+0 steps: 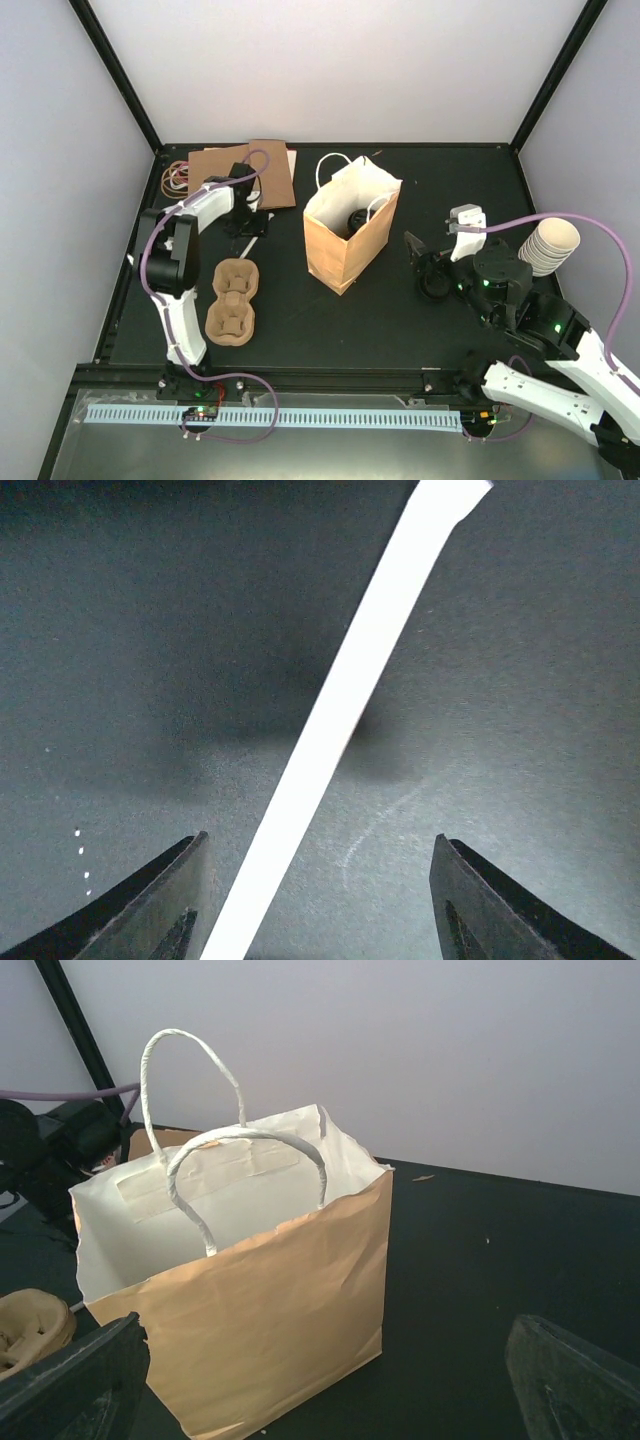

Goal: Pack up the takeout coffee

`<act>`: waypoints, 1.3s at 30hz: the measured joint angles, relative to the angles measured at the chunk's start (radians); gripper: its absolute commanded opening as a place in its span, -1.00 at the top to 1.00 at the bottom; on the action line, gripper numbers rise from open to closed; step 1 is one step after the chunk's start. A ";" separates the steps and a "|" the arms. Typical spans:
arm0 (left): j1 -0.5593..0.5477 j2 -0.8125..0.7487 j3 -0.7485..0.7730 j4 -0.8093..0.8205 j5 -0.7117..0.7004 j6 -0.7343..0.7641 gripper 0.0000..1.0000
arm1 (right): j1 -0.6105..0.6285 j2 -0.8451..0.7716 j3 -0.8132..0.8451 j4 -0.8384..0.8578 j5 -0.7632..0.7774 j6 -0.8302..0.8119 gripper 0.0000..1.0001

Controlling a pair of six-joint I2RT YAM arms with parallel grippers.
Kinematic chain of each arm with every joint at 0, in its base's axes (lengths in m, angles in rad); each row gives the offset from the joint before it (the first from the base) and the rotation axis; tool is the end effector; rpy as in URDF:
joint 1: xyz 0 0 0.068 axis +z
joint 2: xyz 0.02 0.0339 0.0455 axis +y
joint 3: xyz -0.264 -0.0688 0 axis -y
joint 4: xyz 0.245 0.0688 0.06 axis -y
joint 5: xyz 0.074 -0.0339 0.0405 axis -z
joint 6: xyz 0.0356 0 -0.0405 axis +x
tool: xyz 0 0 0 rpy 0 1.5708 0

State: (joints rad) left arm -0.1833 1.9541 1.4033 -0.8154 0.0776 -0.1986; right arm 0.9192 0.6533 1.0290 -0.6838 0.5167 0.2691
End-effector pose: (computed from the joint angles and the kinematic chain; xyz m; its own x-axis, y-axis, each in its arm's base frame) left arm 0.3743 -0.0722 0.1740 -0.9827 -0.0179 -0.1842 0.0034 0.9934 -0.1145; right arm 0.0845 0.0818 0.3878 -0.2852 0.0073 -0.9584 -0.3423 0.9332 0.1089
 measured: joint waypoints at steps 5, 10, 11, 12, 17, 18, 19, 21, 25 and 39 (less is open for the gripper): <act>0.001 0.049 0.007 -0.006 -0.011 -0.001 -0.06 | 0.000 0.002 -0.001 0.012 -0.006 -0.022 -1.00; 0.001 0.083 0.031 -0.024 -0.042 0.000 0.31 | 0.000 0.001 -0.001 0.012 -0.007 -0.032 -1.00; 0.001 0.089 0.039 -0.028 -0.049 0.003 0.36 | 0.000 -0.001 -0.002 0.012 -0.007 -0.032 -1.00; 0.001 0.095 0.047 -0.035 -0.057 0.005 0.43 | 0.000 -0.004 -0.004 0.013 -0.008 -0.032 -1.00; -0.005 0.102 0.058 -0.058 -0.104 0.013 0.89 | 0.000 -0.023 -0.013 0.011 -0.008 -0.032 -1.00; -0.007 0.103 0.061 -0.064 -0.116 0.015 0.94 | 0.000 -0.023 -0.013 0.012 -0.007 -0.031 -1.00; -0.010 0.106 0.065 -0.071 -0.128 0.021 0.95 | 0.000 -0.022 -0.013 0.011 -0.007 -0.031 -1.00; -0.020 0.109 0.074 -0.082 -0.146 0.024 0.96 | 0.000 -0.020 -0.013 0.010 -0.007 -0.029 -1.00; -0.045 0.103 0.078 -0.100 -0.165 0.024 0.97 | 0.000 -0.019 -0.013 0.004 -0.007 -0.024 -1.00; -0.109 -0.416 0.146 -0.143 -0.155 0.000 0.90 | 0.000 -0.025 -0.013 0.000 -0.011 0.002 -1.00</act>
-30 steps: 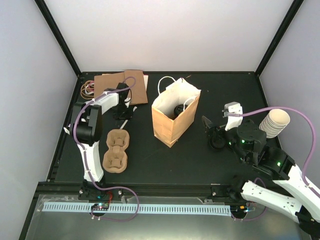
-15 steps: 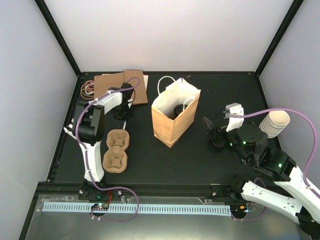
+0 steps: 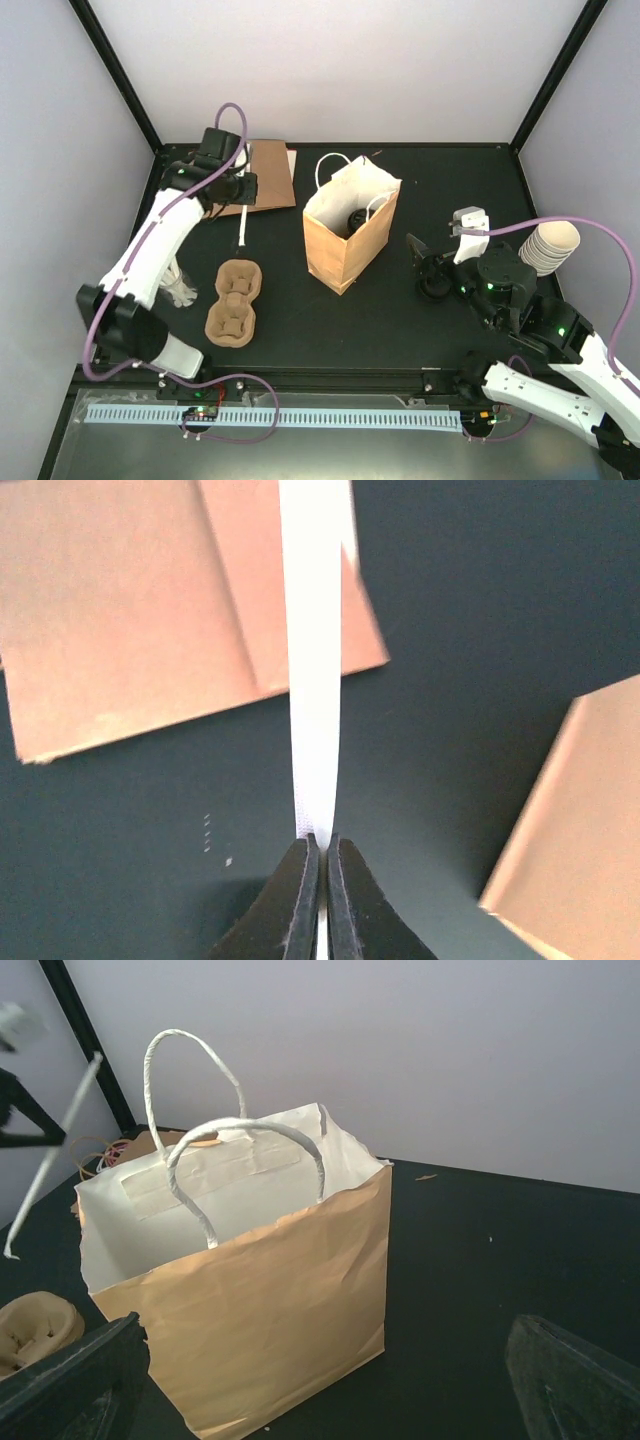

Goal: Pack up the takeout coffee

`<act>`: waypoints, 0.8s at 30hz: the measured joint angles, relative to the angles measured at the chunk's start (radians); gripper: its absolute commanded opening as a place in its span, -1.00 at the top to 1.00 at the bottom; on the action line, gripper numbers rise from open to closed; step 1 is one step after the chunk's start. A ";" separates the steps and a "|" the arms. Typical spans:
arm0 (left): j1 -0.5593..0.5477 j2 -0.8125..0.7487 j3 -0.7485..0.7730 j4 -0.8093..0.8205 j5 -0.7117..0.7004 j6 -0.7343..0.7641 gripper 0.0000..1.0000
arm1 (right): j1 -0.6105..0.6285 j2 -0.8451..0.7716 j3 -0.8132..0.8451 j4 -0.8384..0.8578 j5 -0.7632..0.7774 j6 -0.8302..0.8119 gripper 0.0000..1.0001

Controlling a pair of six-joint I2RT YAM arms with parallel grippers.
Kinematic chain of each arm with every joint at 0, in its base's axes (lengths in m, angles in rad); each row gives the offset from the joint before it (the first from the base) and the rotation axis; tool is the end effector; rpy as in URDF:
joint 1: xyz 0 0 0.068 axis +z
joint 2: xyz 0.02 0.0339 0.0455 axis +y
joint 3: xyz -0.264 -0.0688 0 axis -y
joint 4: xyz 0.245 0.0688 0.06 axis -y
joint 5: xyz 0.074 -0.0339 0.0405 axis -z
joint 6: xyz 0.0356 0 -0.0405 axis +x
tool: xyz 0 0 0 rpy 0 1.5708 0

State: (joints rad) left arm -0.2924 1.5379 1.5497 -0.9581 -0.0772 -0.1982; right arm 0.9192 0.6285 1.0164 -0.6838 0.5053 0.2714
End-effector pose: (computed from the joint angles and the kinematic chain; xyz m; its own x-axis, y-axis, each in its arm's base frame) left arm 0.3068 -0.0895 0.3514 -0.8097 0.0387 -0.5856 0.0865 0.9948 -0.0538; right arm 0.0811 0.0779 0.3863 -0.2816 0.0176 -0.9594 -0.3523 0.9281 0.1204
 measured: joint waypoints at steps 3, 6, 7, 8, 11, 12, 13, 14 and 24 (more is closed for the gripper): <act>-0.017 -0.121 -0.033 0.062 0.058 -0.016 0.87 | 0.000 0.000 0.000 0.000 -0.001 0.000 -1.00; -0.037 -0.261 -0.119 0.178 0.121 -0.041 0.92 | 0.000 0.000 0.000 0.002 -0.004 0.000 -1.00; -0.047 -0.322 -0.165 0.241 0.146 -0.051 0.92 | 0.000 0.000 0.000 0.003 -0.005 0.000 -1.00; -0.056 -0.371 -0.200 0.294 0.166 -0.065 0.92 | 0.000 0.000 0.000 0.004 -0.007 0.000 -1.00; -0.092 -0.500 -0.276 0.472 0.228 -0.101 0.92 | 0.000 0.000 0.000 0.003 -0.010 0.000 -1.00; -0.111 -0.530 -0.280 0.536 0.254 -0.114 0.92 | 0.000 0.000 0.000 0.003 -0.010 0.000 -1.00; -0.127 -0.544 -0.280 0.586 0.270 -0.122 0.91 | 0.000 0.000 0.000 0.003 -0.010 0.000 -1.00; -0.147 -0.553 -0.276 0.636 0.289 -0.132 0.90 | 0.000 -0.001 0.000 0.003 -0.010 0.000 -1.00; -0.379 -0.510 -0.285 0.985 0.314 -0.051 0.82 | 0.000 -0.024 0.000 0.003 -0.010 0.007 -1.00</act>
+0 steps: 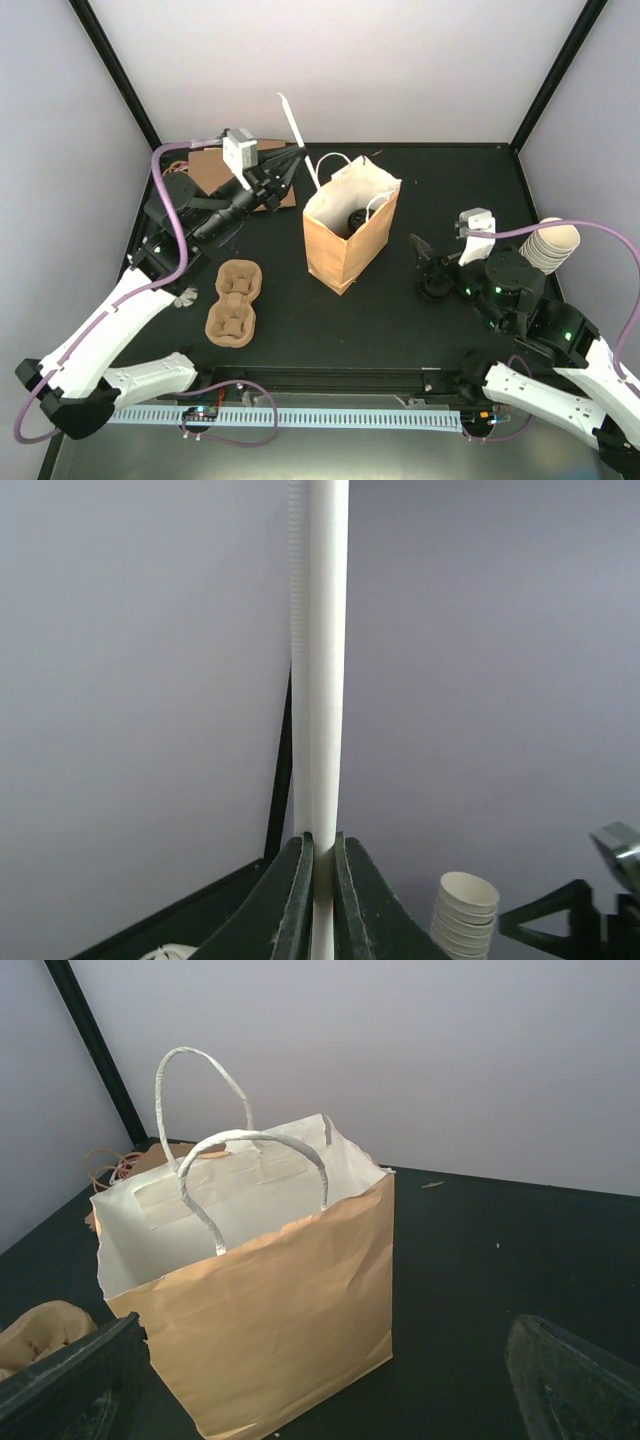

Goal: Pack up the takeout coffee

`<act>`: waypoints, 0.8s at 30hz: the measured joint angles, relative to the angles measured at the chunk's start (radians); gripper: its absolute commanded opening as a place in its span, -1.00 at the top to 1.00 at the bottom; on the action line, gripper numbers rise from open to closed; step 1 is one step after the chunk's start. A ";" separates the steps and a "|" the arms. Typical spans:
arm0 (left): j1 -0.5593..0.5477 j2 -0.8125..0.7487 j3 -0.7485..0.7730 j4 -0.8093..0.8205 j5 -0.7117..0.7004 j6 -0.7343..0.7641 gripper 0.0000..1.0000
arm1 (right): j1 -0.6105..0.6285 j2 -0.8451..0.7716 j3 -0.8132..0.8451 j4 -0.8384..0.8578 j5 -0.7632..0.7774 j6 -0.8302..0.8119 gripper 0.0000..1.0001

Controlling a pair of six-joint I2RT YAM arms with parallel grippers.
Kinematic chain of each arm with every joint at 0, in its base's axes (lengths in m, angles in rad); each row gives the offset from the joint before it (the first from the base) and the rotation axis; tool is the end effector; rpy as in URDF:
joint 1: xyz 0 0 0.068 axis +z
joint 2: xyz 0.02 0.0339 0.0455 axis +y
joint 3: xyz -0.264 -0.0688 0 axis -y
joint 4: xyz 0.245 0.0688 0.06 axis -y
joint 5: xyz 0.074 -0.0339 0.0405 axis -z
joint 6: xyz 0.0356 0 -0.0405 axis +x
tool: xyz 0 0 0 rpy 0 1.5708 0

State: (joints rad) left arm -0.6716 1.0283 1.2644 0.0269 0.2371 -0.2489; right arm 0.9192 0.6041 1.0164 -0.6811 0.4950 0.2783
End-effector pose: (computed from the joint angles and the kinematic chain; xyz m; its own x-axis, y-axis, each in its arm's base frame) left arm 0.1613 -0.1389 0.4835 0.0045 -0.3095 -0.9509 0.8084 0.5608 -0.1787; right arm 0.0769 0.0730 0.3886 -0.2708 0.0436 -0.9617 -0.3615 0.9213 0.1436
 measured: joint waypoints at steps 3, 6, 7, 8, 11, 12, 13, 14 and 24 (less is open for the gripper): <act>-0.014 0.040 -0.017 0.055 -0.008 0.034 0.82 | 0.000 -0.013 0.000 -0.003 0.000 0.006 -1.00; -0.032 0.074 -0.082 0.117 -0.024 0.082 0.82 | 0.000 -0.033 0.000 -0.007 0.000 0.012 -1.00; -0.040 0.085 -0.102 0.127 -0.029 0.099 0.81 | 0.000 -0.039 0.000 -0.006 0.000 0.012 -1.00; -0.050 0.098 -0.118 0.137 -0.034 0.116 0.80 | 0.000 -0.043 0.000 -0.006 0.000 0.013 -1.00; -0.084 0.148 -0.149 0.147 -0.059 0.168 0.54 | 0.000 -0.049 0.000 -0.007 0.000 0.013 -1.00; -0.090 0.157 -0.154 0.147 -0.063 0.179 0.30 | 0.000 -0.049 0.000 -0.007 0.000 0.012 -1.00; -0.098 0.165 -0.161 0.148 -0.070 0.189 0.06 | 0.000 -0.049 0.000 -0.007 0.000 0.012 -1.00; -0.103 0.167 -0.167 0.147 -0.077 0.201 -0.17 | 0.000 -0.049 0.000 -0.007 0.000 0.012 -1.00; -0.109 0.121 -0.167 0.046 -0.190 0.193 -0.47 | 0.000 -0.043 0.000 -0.007 -0.005 0.012 -1.00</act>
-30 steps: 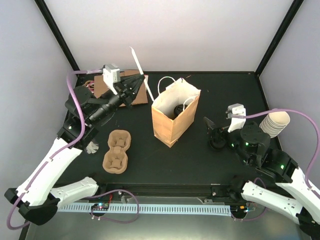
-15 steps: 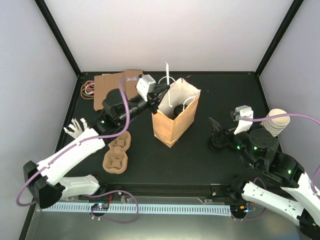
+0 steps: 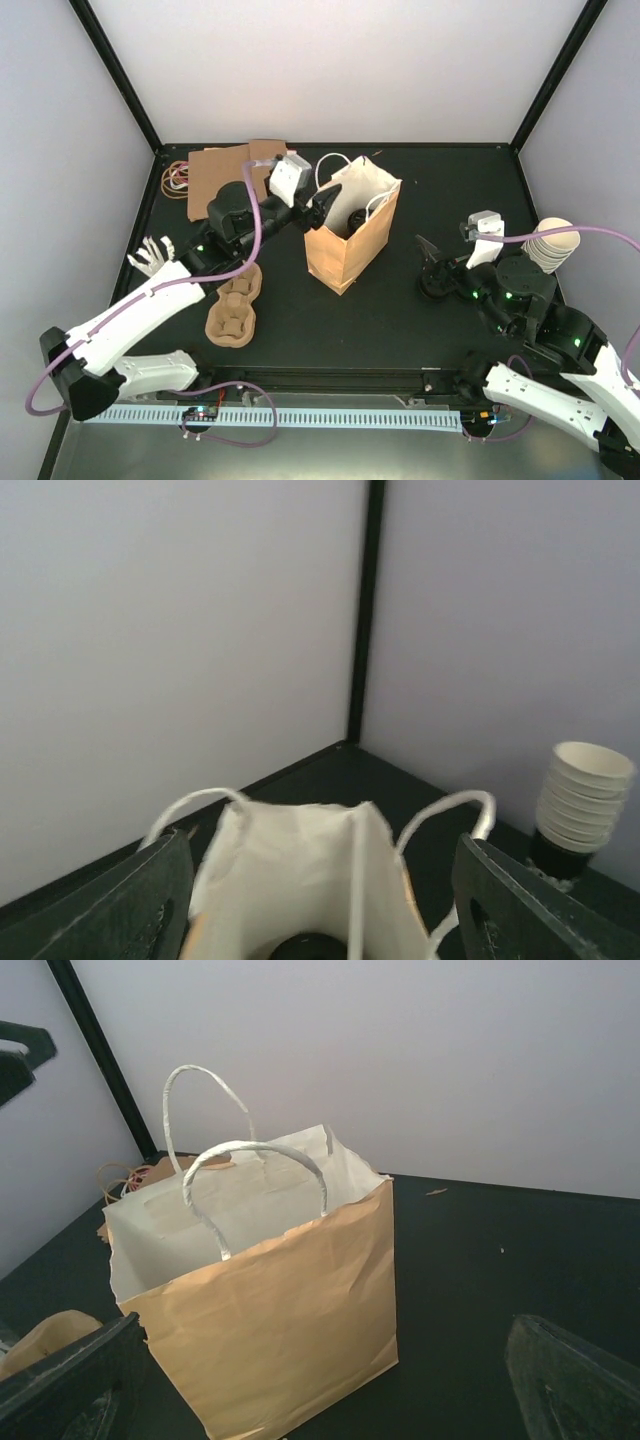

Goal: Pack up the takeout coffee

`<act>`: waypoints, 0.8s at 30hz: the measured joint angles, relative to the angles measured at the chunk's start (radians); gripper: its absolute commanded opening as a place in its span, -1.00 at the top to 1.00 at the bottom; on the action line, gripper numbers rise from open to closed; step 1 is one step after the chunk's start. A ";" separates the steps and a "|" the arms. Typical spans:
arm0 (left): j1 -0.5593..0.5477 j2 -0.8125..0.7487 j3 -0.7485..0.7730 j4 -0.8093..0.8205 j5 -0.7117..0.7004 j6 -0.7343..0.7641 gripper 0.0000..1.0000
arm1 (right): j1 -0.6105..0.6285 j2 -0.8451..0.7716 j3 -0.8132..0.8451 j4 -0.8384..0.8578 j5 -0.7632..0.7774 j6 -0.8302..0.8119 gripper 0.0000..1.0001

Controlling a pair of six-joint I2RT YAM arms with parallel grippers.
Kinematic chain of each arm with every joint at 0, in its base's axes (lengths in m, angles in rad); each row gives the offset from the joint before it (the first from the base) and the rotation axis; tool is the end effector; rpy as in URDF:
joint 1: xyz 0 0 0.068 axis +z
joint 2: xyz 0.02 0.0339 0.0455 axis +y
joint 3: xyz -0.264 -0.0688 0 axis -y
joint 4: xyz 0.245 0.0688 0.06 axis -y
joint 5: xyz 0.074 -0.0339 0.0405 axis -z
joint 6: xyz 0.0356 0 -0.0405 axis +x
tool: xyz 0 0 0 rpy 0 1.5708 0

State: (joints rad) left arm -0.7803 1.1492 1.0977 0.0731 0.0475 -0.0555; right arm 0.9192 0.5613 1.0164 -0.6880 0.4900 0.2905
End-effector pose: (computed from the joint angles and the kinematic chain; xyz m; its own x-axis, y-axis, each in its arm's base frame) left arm 0.1902 -0.1906 0.4041 -0.0255 -0.0527 -0.9983 0.7362 0.6746 -0.0544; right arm 0.0696 0.0636 0.3913 -0.2555 0.0817 -0.9633 -0.3660 0.9141 0.1746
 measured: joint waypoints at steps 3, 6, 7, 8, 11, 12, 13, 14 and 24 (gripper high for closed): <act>0.000 -0.031 0.076 -0.160 -0.117 -0.039 -0.59 | 0.000 0.000 -0.001 0.000 0.000 0.000 -1.00; 0.006 -0.098 0.144 -0.370 -0.270 -0.111 -0.49 | 0.000 -0.006 -0.012 0.001 0.001 0.000 -1.00; 0.018 -0.127 0.161 -0.454 -0.313 -0.140 -0.45 | 0.000 -0.008 -0.017 0.000 0.001 0.000 -1.00; 0.042 -0.156 0.174 -0.540 -0.346 -0.181 -0.43 | 0.000 -0.008 -0.023 0.002 0.000 0.000 -1.00; 0.197 -0.208 0.196 -0.777 -0.385 -0.284 -0.33 | 0.000 -0.006 -0.036 0.009 -0.002 -0.002 -1.00; 0.260 -0.215 0.196 -0.848 -0.388 -0.315 -0.29 | 0.000 -0.004 -0.039 0.010 -0.003 -0.004 -1.00; 0.310 -0.216 0.193 -0.911 -0.398 -0.347 -0.27 | 0.000 0.000 -0.041 0.013 -0.003 -0.005 -1.00; 0.346 -0.216 0.184 -0.967 -0.411 -0.372 -0.25 | 0.000 0.005 -0.042 0.015 -0.005 -0.006 -1.00; 0.454 -0.184 0.076 -1.246 -0.521 -0.573 -0.02 | 0.000 0.019 -0.062 0.031 -0.028 -0.019 -1.00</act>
State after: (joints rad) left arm -0.3267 0.9649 1.1740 -1.1728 -0.4740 -0.6281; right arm 0.9192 0.5800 0.9546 -0.6567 0.4618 0.2710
